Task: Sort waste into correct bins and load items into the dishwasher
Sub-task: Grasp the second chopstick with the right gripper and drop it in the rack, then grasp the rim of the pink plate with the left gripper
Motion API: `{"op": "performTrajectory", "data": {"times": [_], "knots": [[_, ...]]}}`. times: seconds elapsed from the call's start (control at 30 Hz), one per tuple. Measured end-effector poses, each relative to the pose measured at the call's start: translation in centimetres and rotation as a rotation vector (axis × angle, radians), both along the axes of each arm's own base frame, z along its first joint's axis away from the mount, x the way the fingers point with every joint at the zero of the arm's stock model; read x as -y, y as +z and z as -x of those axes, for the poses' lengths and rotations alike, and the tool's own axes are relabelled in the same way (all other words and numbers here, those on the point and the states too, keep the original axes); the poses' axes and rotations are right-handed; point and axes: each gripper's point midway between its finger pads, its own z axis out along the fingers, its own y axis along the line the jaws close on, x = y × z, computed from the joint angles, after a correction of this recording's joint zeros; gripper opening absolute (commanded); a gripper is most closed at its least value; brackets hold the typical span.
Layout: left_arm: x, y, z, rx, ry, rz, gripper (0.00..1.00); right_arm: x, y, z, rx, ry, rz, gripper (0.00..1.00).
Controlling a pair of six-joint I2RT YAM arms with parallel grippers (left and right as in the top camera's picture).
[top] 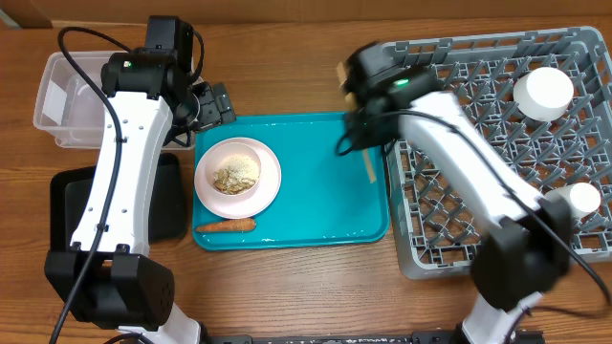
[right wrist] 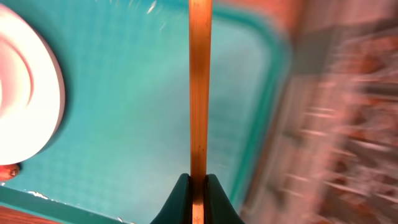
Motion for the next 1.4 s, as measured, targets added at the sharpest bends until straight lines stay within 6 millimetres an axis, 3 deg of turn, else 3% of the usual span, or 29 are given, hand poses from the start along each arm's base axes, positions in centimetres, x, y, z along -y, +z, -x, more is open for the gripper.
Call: {"op": "performTrajectory", "data": {"times": [0.07,0.13,0.3,0.57,0.67,0.87,1.0,1.17,1.27,1.4], "knots": [[0.0,0.0,0.0,0.000,0.000,0.000,1.00,2.4,2.0,0.1,0.028,-0.043,0.024,0.04],[0.0,0.0,0.0,0.000,0.000,0.000,1.00,4.8,2.5,0.3,0.016,-0.090,0.052,0.04],[0.0,0.0,0.0,0.000,0.000,0.000,1.00,9.0,-0.5,1.3,-0.084,-0.172,0.101,0.04],[0.0,0.0,-0.1,0.004,0.000,0.000,1.00,9.2,-5.8,4.2,-0.217,-0.142,0.083,0.05],[0.0,0.0,-0.1,0.004,0.000,0.000,1.00,9.1,-6.4,4.4,-0.227,-0.136,0.076,0.25],[0.0,0.0,-0.1,0.004,0.000,0.000,1.00,8.9,-6.3,4.2,-0.219,-0.126,0.066,0.31],[0.0,0.0,-0.1,0.004,0.000,0.000,1.00,8.7,-4.8,3.2,-0.184,-0.128,0.056,0.31],[0.2,0.0,0.0,0.001,-0.006,0.000,1.00,9.0,-0.3,-0.6,-0.031,-0.177,-0.001,0.31],[1.2,0.0,0.1,0.000,-0.031,0.000,1.00,11.1,2.5,-2.0,0.054,-0.263,-0.037,0.31],[3.2,-0.8,0.6,-0.016,-0.081,-0.001,1.00,14.6,4.4,-2.3,0.094,-0.377,-0.067,0.30]]}}
